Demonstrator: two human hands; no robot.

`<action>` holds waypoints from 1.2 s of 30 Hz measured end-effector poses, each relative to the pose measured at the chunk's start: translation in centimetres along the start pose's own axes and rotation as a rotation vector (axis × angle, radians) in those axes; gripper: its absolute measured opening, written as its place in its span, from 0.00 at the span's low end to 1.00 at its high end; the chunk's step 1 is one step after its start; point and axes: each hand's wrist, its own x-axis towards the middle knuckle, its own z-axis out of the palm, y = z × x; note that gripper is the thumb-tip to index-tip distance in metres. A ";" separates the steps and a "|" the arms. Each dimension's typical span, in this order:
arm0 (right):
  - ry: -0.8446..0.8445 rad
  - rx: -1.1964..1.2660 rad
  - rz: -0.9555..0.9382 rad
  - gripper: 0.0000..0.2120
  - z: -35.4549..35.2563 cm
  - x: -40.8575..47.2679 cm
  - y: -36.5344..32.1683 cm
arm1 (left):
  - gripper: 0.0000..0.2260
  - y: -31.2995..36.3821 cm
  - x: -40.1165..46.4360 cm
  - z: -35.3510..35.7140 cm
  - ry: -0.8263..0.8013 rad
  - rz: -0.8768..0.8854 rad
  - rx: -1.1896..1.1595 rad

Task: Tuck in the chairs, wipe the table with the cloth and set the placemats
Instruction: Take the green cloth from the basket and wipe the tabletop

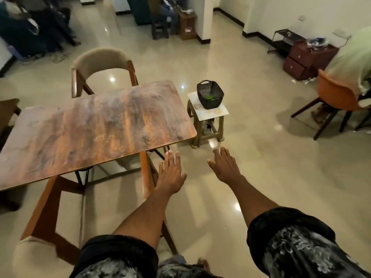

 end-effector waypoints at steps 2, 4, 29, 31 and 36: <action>0.001 0.023 0.007 0.27 0.0 0.6 1.3 | 0.40 0.7 1.5 0.6 -0.025 0.010 0.015; 0.005 0.043 0.022 0.27 0.0 1.7 2.7 | 0.40 1.5 3.5 0.9 -0.040 0.018 0.019; -0.018 0.033 0.129 0.29 -5.2 22.5 16.2 | 0.38 13.4 30.6 -1.1 -0.069 0.173 0.095; -0.021 0.046 0.126 0.29 -6.0 24.9 17.7 | 0.38 14.6 32.9 -1.7 -0.061 0.173 0.088; -0.023 0.028 0.085 0.29 -8.7 30.8 21.4 | 0.38 17.9 38.2 -4.2 -0.046 0.128 0.066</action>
